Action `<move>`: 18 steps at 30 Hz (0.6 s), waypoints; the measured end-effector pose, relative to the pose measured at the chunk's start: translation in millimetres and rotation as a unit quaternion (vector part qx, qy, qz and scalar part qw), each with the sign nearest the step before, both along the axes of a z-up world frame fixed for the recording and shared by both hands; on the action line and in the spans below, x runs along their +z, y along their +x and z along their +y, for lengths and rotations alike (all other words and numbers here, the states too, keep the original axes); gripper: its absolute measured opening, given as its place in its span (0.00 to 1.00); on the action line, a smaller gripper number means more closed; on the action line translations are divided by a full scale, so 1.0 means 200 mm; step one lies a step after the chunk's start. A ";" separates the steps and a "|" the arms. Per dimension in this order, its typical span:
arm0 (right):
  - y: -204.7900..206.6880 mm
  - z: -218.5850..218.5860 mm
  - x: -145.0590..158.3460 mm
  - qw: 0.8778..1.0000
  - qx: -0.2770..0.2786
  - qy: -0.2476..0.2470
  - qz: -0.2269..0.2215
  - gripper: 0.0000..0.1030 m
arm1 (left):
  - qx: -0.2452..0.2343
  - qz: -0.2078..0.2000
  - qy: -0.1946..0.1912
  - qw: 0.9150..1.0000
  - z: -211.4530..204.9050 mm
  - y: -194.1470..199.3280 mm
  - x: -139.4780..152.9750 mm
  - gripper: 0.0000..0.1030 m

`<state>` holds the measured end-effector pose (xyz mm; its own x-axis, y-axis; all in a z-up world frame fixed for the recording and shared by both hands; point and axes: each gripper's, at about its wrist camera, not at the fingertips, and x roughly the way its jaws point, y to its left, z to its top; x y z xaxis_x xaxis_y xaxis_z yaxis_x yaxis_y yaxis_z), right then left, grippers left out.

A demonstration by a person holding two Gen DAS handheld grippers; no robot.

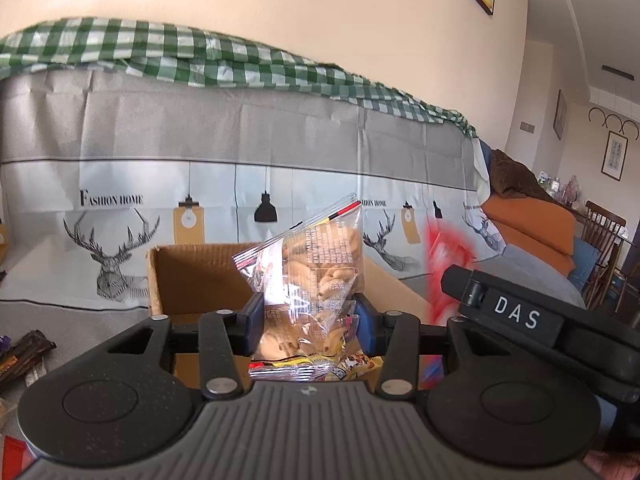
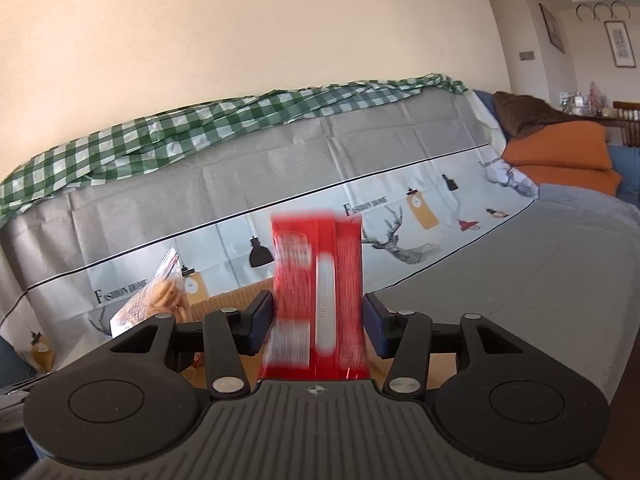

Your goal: Organize snacks

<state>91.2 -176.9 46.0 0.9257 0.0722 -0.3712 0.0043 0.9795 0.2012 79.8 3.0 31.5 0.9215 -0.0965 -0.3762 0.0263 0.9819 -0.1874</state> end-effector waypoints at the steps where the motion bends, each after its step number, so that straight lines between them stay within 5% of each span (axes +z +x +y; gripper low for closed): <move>1: 0.00 0.01 0.00 1.000 -0.004 -0.001 0.000 0.60 | 0.001 0.003 0.000 1.000 0.00 0.00 0.00 0.58; 2: -0.01 0.01 0.00 1.000 -0.007 0.000 0.000 0.68 | 0.002 0.004 -0.002 1.000 0.01 0.01 0.00 0.61; 5: -0.02 0.01 0.01 1.000 -0.012 0.004 -0.011 0.71 | 0.006 -0.003 0.000 1.000 0.03 0.00 0.01 0.65; 18: -0.07 0.11 0.04 1.000 0.004 -0.001 -0.010 0.72 | 0.030 -0.023 0.015 0.999 0.14 -0.10 0.03 0.65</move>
<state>78.2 -154.9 53.5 0.9321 0.0792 -0.3533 -0.0077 0.9799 0.1994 59.7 30.4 38.0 0.9420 -0.0303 -0.3342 -0.0245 0.9871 -0.1585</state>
